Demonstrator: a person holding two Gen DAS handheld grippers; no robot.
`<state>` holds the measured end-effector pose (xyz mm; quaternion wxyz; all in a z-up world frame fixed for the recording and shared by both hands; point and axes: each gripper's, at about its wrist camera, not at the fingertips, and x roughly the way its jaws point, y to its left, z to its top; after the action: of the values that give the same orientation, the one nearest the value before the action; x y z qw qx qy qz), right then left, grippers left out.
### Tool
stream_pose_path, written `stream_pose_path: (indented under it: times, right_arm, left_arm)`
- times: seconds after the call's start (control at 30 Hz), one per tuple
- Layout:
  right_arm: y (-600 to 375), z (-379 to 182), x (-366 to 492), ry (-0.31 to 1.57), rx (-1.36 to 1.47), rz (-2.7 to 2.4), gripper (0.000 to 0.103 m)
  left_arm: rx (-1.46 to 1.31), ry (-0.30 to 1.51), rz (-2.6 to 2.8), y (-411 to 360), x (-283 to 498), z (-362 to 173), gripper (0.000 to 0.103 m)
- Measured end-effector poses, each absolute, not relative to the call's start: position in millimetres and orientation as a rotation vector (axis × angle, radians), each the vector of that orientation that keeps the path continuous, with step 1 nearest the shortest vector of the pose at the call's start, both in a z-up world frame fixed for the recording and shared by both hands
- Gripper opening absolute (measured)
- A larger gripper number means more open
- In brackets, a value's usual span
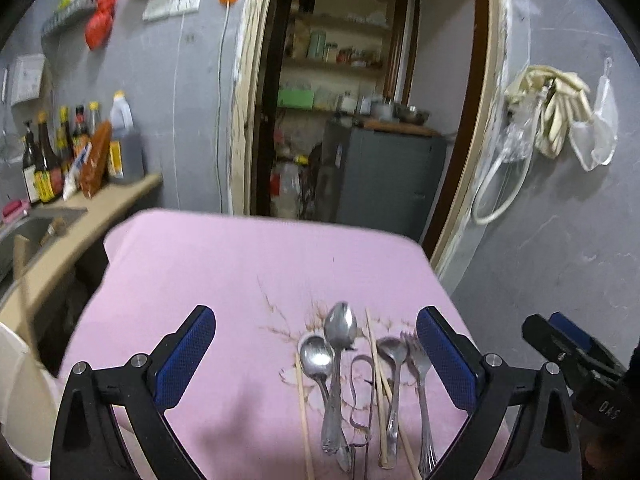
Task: Organize utensils
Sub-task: 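Move both open tools back over the remaining utensils, then grasp a wooden chopstick with the left tool while the right tool grasps a steel fork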
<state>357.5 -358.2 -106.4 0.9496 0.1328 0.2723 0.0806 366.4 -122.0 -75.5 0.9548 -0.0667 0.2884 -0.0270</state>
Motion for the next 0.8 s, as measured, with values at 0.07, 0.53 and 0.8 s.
stream_pose_path:
  times: [0.07, 0.53, 0.8]
  right_arm:
    - [-359.4, -119.2, 368.1, 0.594, 0.288, 0.186, 0.084]
    - [-339.5, -204.6, 426.4, 0.879, 0.406, 0.344, 0.032]
    - [-332.7, -219.6, 443.3, 0.968, 0.456, 0.459, 0.029]
  left_arm:
    - [-0.142, 0.622, -0.056, -122.5, 375.3, -83.5, 0.101]
    - [-0.221, 0.975, -0.04, -111.1, 425.3, -155.6, 0.044]
    - [-0.148, 1.08, -0.056, -119.5, 427.5, -168.0, 0.032]
